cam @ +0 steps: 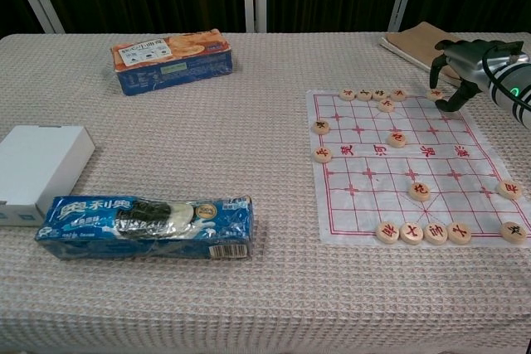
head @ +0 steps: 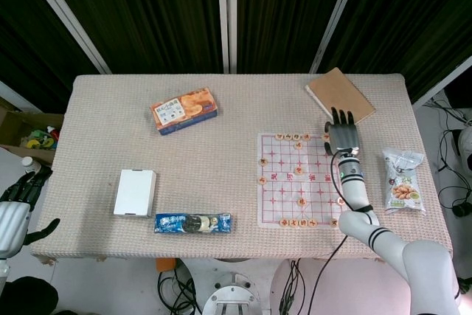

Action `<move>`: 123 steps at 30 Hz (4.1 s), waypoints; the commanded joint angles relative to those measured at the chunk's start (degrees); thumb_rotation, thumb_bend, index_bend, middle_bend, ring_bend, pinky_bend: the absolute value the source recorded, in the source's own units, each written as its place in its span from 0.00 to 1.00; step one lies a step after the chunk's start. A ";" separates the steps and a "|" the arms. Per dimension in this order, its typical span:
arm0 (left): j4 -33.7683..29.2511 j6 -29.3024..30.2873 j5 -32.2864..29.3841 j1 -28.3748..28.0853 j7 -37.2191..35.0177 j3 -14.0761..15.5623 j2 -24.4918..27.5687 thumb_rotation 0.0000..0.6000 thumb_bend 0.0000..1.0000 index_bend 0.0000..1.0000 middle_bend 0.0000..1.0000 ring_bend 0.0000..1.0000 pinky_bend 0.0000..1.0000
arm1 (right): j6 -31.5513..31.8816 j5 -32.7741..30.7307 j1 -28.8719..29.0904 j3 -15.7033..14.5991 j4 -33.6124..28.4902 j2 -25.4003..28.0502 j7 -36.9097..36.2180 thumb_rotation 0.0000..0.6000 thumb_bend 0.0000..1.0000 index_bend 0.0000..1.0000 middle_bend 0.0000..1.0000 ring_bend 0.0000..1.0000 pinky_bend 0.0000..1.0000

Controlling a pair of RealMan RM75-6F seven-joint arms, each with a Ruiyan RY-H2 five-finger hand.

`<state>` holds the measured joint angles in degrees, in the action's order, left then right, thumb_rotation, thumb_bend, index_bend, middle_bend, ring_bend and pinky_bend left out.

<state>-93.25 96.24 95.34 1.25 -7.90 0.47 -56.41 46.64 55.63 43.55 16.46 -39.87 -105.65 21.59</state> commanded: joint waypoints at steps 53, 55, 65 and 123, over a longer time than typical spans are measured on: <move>-1.80 -1.87 0.47 -0.67 3.49 0.59 -0.49 1.00 0.21 0.07 0.14 0.09 0.22 | 26.48 43.88 -19.65 -26.83 -28.80 25.26 -18.78 1.00 0.38 0.68 0.09 0.00 0.00; -1.76 -1.91 0.48 -0.69 3.43 0.62 -0.46 1.00 0.21 0.07 0.14 0.09 0.22 | 26.85 44.67 -19.93 -27.29 -29.16 25.49 -18.86 1.00 0.38 0.68 0.09 0.00 0.00; -2.24 -1.90 0.33 -0.50 3.92 0.76 -0.28 1.00 0.21 0.07 0.14 0.09 0.22 | 27.31 46.63 -21.25 -28.11 -30.38 26.47 -15.33 1.00 0.38 0.69 0.10 0.00 0.00; -2.17 -1.48 0.50 -0.36 3.67 0.71 -0.21 1.00 0.21 0.07 0.14 0.09 0.22 | 44.32 38.04 -34.04 -20.46 -40.59 39.00 -12.13 1.00 0.27 0.00 0.00 0.00 0.00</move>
<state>-95.42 94.77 95.84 0.89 -4.23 1.18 -56.63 88.64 98.13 12.58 -6.31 -77.82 -69.39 10.01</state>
